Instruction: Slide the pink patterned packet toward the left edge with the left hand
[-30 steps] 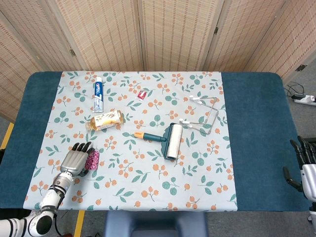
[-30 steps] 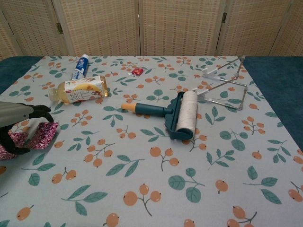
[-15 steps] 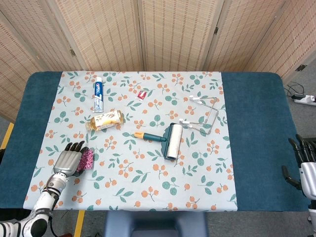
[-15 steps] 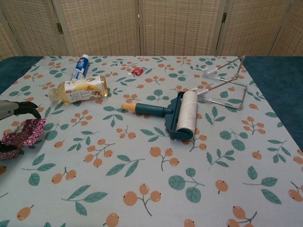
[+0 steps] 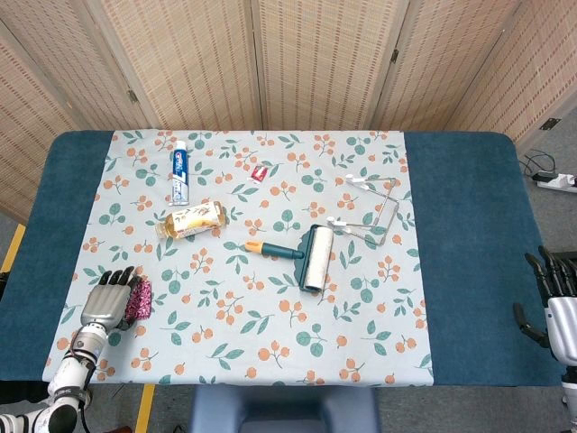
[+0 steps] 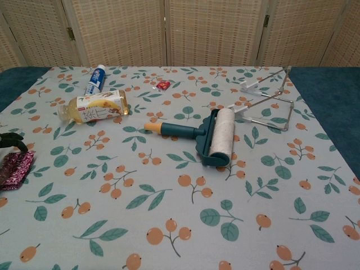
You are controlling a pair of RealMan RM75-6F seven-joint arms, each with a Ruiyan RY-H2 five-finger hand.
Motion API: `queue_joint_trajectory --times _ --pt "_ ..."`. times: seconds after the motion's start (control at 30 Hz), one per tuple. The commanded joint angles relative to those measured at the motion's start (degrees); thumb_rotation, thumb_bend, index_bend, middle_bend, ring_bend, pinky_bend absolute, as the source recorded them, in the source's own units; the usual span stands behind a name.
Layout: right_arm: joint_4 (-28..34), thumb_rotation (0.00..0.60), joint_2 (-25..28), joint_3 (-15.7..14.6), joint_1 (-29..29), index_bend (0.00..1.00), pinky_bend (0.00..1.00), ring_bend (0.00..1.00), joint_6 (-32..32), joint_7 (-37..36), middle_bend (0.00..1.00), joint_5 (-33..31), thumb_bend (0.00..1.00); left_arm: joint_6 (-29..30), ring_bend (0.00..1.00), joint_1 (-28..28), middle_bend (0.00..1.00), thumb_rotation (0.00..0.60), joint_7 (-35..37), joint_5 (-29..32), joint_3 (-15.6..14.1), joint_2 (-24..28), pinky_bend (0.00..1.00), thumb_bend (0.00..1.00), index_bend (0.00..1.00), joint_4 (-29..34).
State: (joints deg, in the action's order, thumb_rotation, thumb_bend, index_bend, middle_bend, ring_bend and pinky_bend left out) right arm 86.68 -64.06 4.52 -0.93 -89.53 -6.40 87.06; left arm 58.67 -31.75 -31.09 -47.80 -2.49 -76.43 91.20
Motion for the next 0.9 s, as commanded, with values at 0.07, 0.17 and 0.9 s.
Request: queue_joint_trajectory --times 0.07,0.17,0.9 --pt "0.22 0.600 0.03 -0.07 0.04 0.00 0.00 0.02 -0.13 0.24 0.00 0.14 0.45 -0.34 0.00 0.32 0.00 0.600 0.49 -0.58 -0.13 -0.04 0.00 0.34 0.17 -0.08" --pt "0.44 0.600 0.09 -0.06 0.06 0.00 0.00 0.02 -0.18 0.44 0.00 0.13 0.45 -0.37 0.00 0.54 0.00 0.600 0.70 -0.85 -0.07 -0.15 0.00 0.34 0.17 -0.07" --pt "0.79 0.600 0.20 -0.19 0.21 0.00 0.00 0.02 -0.39 0.64 0.00 0.23 0.45 -0.64 0.00 1.04 0.00 0.600 -0.16 0.00 0.51 -0.28 0.00 0.34 0.08 -0.17"
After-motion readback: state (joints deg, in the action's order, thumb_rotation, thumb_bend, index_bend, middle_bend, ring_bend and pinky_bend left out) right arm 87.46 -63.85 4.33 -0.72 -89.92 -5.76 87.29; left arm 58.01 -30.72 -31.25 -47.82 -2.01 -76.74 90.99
